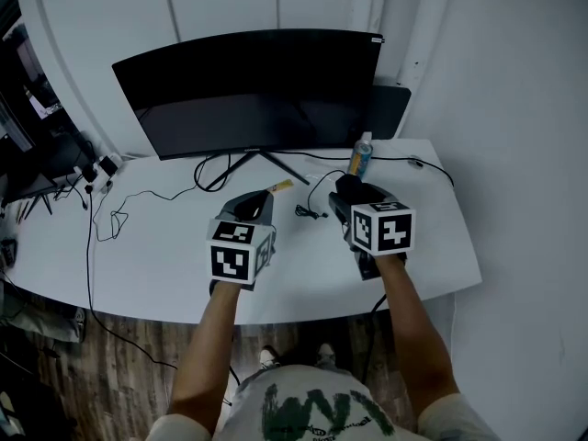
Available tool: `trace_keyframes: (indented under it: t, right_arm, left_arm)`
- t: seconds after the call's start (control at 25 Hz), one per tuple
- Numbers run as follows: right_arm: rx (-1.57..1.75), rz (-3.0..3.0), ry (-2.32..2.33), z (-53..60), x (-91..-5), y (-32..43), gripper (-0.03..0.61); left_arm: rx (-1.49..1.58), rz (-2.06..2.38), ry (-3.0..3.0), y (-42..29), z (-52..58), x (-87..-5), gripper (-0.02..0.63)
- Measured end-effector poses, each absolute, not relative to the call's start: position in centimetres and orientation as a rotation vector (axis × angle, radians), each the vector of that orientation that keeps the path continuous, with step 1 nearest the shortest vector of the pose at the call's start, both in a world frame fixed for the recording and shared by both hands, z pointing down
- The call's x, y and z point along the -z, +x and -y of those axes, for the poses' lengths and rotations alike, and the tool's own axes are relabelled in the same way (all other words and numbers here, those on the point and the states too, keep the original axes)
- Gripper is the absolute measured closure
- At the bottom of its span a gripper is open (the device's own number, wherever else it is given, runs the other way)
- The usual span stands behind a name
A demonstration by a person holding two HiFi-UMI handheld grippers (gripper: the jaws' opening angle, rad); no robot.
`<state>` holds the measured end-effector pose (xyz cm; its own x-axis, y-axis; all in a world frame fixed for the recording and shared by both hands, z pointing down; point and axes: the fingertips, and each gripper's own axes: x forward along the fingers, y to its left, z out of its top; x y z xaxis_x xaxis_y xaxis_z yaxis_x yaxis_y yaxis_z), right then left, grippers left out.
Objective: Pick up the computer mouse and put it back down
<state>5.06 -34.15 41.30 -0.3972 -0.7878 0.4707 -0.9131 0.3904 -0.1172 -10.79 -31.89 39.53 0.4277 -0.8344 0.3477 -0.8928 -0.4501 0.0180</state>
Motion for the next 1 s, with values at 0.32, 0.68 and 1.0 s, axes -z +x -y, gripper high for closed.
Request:
trace_keyframes:
  t: [0.32,0.68,1.0]
  right_arm:
    - [-0.559,2.263,1.451,33.7,-45.2,5.2,0.265]
    - [-0.659,2.182,1.432,33.4,-50.1,6.6,0.264]
    - [-0.734,2.121,1.408,32.8,-54.6,7.0,0.264]
  left_arm:
    - [-0.438,1.517,2.448,-11.2,31.6,-40.9,0.611]
    - [-0.441,1.491,2.429,-10.6,31.5,-42.5,0.611]
    - [-0.480,1.446,2.437,-9.3,31.6,-44.0,0.611]
